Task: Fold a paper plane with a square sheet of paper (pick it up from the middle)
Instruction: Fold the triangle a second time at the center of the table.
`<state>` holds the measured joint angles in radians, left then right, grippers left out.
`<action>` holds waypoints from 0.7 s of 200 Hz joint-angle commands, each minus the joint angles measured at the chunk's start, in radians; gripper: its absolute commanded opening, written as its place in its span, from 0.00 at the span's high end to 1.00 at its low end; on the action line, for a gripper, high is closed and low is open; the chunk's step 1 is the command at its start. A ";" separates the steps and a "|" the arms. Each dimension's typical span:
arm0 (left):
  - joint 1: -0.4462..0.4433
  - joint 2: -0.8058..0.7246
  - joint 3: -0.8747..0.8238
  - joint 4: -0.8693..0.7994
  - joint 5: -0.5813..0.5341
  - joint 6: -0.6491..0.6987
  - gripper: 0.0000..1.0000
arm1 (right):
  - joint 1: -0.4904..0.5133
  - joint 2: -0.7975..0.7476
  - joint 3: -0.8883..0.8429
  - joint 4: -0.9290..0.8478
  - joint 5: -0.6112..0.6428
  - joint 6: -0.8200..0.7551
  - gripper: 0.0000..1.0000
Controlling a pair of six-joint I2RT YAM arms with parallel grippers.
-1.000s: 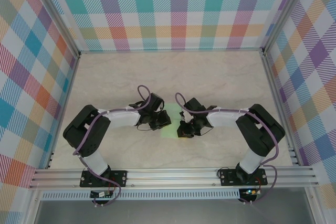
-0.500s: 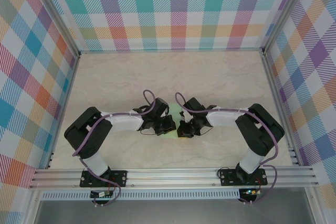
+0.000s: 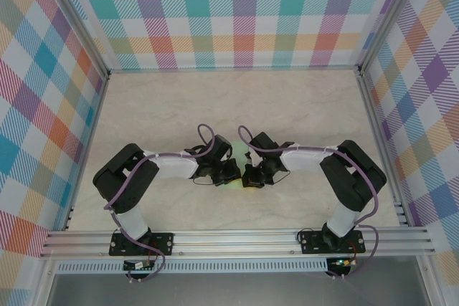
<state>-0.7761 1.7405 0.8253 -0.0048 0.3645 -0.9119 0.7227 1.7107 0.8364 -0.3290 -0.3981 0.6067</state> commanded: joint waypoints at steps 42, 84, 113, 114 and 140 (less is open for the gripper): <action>0.047 0.009 -0.067 0.013 -0.094 0.093 0.92 | 0.007 0.111 -0.030 -0.231 0.209 -0.013 0.92; 0.095 0.022 -0.100 0.088 -0.070 0.109 0.92 | 0.007 0.133 -0.026 -0.241 0.223 -0.006 0.92; 0.121 0.007 -0.106 0.083 -0.070 0.114 0.92 | 0.007 0.140 -0.025 -0.252 0.235 -0.002 0.92; 0.122 0.006 -0.106 0.083 -0.070 0.114 0.92 | 0.007 0.140 -0.025 -0.253 0.235 -0.002 0.92; 0.138 -0.013 -0.092 0.062 -0.079 0.120 0.92 | 0.008 0.146 -0.023 -0.259 0.244 0.001 0.92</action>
<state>-0.6975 1.7325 0.7502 0.1230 0.4351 -0.8207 0.7250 1.7512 0.8879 -0.4149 -0.3752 0.5938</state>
